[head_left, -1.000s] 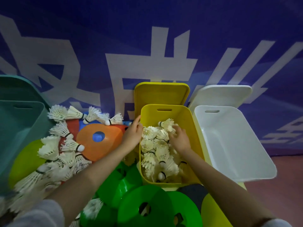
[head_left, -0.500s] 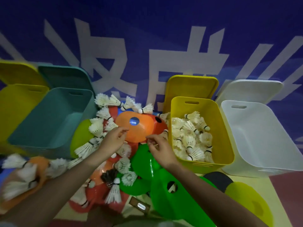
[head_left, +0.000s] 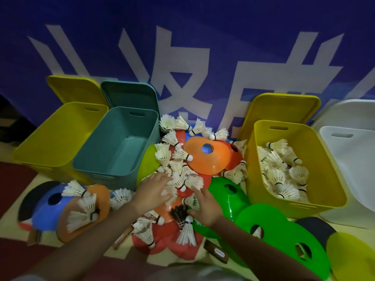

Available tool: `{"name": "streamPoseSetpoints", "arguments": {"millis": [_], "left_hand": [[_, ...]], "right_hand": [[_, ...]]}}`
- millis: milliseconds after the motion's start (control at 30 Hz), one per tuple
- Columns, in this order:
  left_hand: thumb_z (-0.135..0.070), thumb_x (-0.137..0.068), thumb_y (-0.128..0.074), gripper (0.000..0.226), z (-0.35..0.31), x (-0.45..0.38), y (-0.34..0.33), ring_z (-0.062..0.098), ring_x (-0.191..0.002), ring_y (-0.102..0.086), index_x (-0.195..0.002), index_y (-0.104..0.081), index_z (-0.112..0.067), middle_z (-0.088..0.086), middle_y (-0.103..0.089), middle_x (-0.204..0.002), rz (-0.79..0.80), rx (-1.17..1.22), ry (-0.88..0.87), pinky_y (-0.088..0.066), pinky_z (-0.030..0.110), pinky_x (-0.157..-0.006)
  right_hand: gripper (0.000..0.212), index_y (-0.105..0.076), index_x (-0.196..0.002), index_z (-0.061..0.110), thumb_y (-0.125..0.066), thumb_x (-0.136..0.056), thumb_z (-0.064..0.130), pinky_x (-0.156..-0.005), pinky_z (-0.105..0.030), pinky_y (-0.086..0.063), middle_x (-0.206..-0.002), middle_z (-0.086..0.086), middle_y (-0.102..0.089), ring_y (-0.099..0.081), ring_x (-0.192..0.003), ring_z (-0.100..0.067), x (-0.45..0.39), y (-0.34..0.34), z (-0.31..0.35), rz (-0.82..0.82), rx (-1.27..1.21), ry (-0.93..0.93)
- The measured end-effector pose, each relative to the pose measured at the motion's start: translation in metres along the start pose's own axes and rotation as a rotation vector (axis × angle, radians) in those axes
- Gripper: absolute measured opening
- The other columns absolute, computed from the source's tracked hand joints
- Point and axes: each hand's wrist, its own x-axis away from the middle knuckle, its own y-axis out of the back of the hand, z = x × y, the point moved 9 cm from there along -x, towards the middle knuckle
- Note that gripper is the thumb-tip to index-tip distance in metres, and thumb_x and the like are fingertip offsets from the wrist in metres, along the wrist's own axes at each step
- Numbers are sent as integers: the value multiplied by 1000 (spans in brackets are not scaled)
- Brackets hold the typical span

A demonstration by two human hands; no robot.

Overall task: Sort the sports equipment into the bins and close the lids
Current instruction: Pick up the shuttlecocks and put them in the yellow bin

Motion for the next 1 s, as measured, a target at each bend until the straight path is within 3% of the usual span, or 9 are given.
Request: {"name": "streamPoseSetpoints", "arguments": {"millis": [100, 233, 367, 467, 633, 833, 1000], "left_hand": [[-50, -90, -51, 58, -10, 4, -7, 17, -132, -36, -141, -40, -27, -3, -40, -143, 23, -88, -119, -34, 32, -105], [-42, -89, -55, 64, -22, 10, -20, 19, -136, -31, -146, -31, -29, 0, -35, -146, 93, -184, -270, -32, 36, -107], [-24, -82, -61, 75, -18, 1, -34, 22, -128, -39, -148, -26, -31, 2, -38, -142, 203, -261, -320, -42, 31, -90], [-26, -86, -58, 68, -18, -11, -33, 18, -123, -40, -146, -26, -31, -1, -36, -138, 209, -270, -305, -36, 25, -73], [-37, -86, -61, 55, -7, -25, -24, 12, -111, -50, -137, -41, -35, -7, -47, -126, 158, 0, -201, -50, 31, -79], [-38, -87, -65, 51, -19, -33, 7, 4, -113, -49, -135, -48, -33, -13, -47, -127, -3, 313, -121, -44, 20, -85], [-37, -86, -67, 43, -58, -48, 38, -2, -117, -46, -127, -56, -32, -18, -50, -127, -125, 549, -87, -38, 19, -95]], "right_hand": [[87, -10, -152, 32, -65, -85, 40, -107, -36, -37, -154, -8, -21, -25, -140, -27, -1, -5, -1, -46, -48, -46], [81, -17, -151, 29, -65, -86, 30, -104, -30, -40, -147, -7, -30, -38, -132, -24, -4, -6, -2, -90, -129, -70], [71, -27, -147, 31, -65, -87, 31, -105, -30, -38, -146, -1, -33, -42, -128, -19, -4, -2, -4, -104, -212, -104], [64, -34, -143, 30, -65, -87, 34, -103, -27, -37, -144, 1, -37, -43, -125, -16, -1, 8, -6, -136, -269, -107], [56, -46, -135, 27, -68, -85, 38, -94, -21, -37, -133, 1, -47, -47, -120, -14, 9, 39, -16, -233, -320, -105], [55, -50, -135, 29, -69, -85, 41, -103, -27, -38, -135, 6, -49, -46, -124, -8, 25, 89, -30, -367, -486, -54], [42, -52, -126, 37, -68, -87, 34, -98, -23, -41, -125, 15, -52, -47, -116, 4, 46, 143, -32, -487, -521, 83]]}}
